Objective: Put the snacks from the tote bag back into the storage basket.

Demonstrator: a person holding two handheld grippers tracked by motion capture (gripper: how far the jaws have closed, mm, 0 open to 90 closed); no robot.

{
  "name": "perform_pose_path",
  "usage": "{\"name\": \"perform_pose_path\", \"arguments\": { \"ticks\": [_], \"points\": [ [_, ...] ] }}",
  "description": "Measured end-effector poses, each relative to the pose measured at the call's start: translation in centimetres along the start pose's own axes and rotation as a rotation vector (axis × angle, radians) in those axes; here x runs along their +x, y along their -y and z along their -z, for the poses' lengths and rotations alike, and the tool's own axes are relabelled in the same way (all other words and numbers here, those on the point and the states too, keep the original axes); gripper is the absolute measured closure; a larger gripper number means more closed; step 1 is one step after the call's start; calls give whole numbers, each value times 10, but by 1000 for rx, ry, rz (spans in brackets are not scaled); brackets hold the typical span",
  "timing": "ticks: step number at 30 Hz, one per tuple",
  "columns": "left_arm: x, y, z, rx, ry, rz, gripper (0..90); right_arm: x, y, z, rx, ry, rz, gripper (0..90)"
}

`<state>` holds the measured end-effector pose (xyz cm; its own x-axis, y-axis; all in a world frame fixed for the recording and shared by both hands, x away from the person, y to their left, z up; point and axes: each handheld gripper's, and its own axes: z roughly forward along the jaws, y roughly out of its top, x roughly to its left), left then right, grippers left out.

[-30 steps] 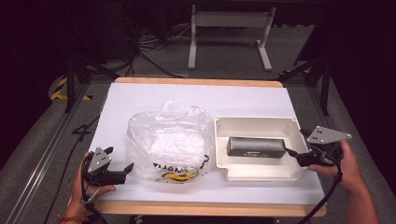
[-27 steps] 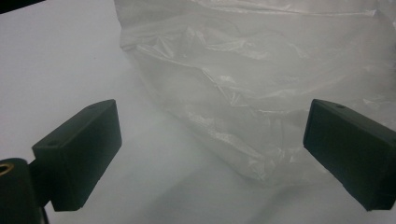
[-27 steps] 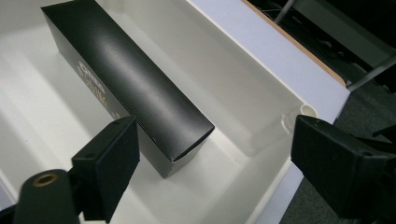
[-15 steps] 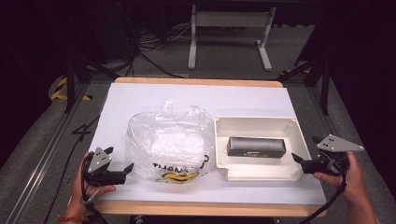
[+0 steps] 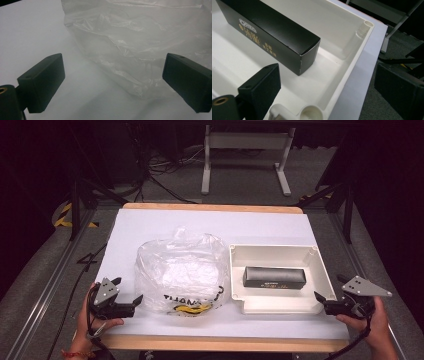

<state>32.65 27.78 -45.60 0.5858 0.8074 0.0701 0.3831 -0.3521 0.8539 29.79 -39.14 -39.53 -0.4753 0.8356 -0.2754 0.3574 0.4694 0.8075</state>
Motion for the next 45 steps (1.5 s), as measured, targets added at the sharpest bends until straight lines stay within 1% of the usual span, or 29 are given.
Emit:
{"name": "perform_pose_path", "arguments": {
  "ticks": [3,9,11,13,16,19,21,24,26,28,29,31,32,34,35,40,42,43,45],
  "points": [
    [0,0,0,1,0,-4,51,4,3,0,-8,-12,2,68],
    [0,0,0,2,0,-4,51,9,11,-1,-24,-7,-10,67],
    [0,0,0,1,-1,0,51,11,16,-3,-37,-10,-30,66],
    [1,0,-1,3,1,0,51,12,23,-4,-43,-2,-48,64],
    [1,0,-1,3,3,3,51,13,30,-5,-61,-9,-73,60],
    [2,0,-1,1,4,6,51,13,37,-6,-76,12,-92,58],
    [2,0,-1,0,2,8,51,14,41,-7,-88,11,-108,58],
    [2,0,-1,-1,3,12,51,16,46,-8,-100,18,-106,52],
    [2,0,-2,1,6,11,51,16,47,-6,-123,31,-105,50],
    [2,0,-2,2,5,10,51,16,47,-6,-125,34,-107,50],
    [1,0,-2,-2,5,11,51,17,50,-7,-132,43,-112,46],
    [2,0,-1,-4,2,12,51,17,51,-7,-127,48,-109,42],
    [2,1,-1,-6,0,13,51,18,51,-6,-142,57,-105,43],
    [2,1,-1,-7,-1,14,51,19,52,-5,-148,62,-109,43],
    [2,1,-1,-6,-1,11,51,18,53,-4,-161,68,-110,42],
    [1,1,1,-9,0,6,51,18,54,-3,-178,68,-117,39],
    [1,2,2,-18,-5,7,51,18,54,-3,-183,75,-117,37],
    [1,3,2,-20,-3,12,52,18,55,-2,-188,76,-118,37],
    [1,3,2,-16,-4,7,52,18,55,-1,-197,75,-126,34]
  ]
}}
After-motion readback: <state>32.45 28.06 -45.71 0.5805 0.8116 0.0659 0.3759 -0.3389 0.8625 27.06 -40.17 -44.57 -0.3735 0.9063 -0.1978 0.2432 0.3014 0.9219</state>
